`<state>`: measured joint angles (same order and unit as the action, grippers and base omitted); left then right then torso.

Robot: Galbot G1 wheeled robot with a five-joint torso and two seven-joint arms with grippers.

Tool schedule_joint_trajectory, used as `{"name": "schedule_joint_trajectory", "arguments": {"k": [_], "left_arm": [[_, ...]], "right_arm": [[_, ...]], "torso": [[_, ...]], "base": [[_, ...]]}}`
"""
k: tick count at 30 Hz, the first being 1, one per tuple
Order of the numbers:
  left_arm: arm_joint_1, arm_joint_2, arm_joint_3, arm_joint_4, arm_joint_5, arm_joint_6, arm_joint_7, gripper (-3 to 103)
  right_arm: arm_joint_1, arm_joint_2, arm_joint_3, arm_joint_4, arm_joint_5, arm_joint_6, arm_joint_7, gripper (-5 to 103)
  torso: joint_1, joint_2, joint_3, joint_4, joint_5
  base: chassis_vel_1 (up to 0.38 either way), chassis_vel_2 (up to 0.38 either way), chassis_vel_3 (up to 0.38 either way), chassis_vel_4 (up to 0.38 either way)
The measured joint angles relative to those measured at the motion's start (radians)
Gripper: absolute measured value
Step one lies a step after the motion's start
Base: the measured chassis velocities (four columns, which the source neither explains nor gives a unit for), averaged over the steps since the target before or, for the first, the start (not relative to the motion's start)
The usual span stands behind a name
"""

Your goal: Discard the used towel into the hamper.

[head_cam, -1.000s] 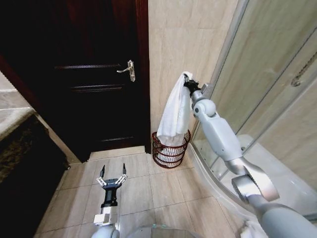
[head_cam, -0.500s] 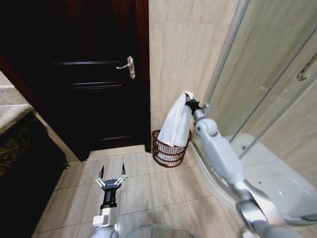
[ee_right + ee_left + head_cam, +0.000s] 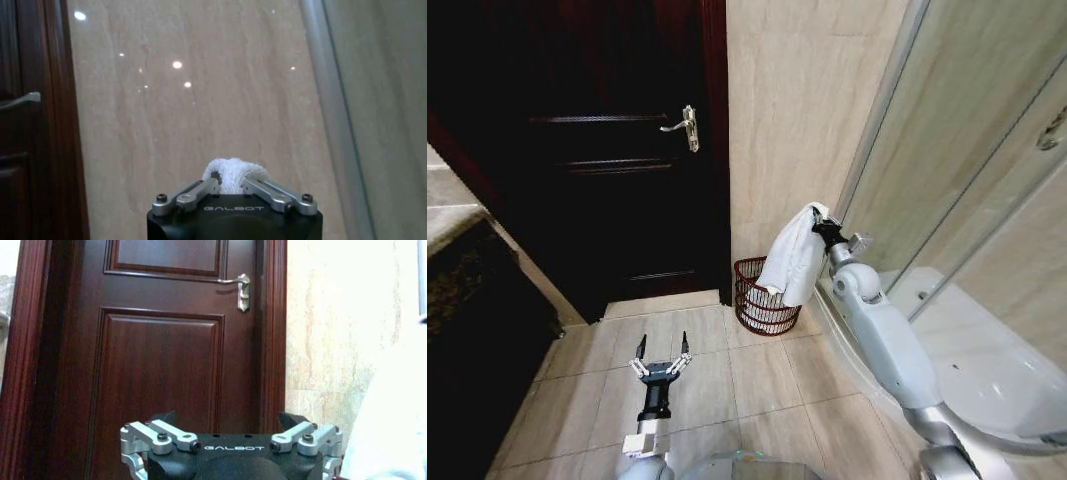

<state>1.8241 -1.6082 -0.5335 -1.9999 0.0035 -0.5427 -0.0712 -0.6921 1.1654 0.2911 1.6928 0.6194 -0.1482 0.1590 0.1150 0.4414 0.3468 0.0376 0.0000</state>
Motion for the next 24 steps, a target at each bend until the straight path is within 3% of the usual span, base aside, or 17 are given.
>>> {"name": "schedule_joint_trajectory", "arguments": {"k": [24], "left_arm": [[-0.012, 0.0, 0.012, 0.022, 0.011, -0.012, 0.0, 100]], "right_arm": [[-0.148, 0.004, 0.034, 0.096, -0.061, 0.017, -0.019, 2]], "torso": [[-0.033, -0.092, -0.058, 0.0, -0.0001]], "base": [[-0.002, 0.001, 0.001, -0.001]]}}
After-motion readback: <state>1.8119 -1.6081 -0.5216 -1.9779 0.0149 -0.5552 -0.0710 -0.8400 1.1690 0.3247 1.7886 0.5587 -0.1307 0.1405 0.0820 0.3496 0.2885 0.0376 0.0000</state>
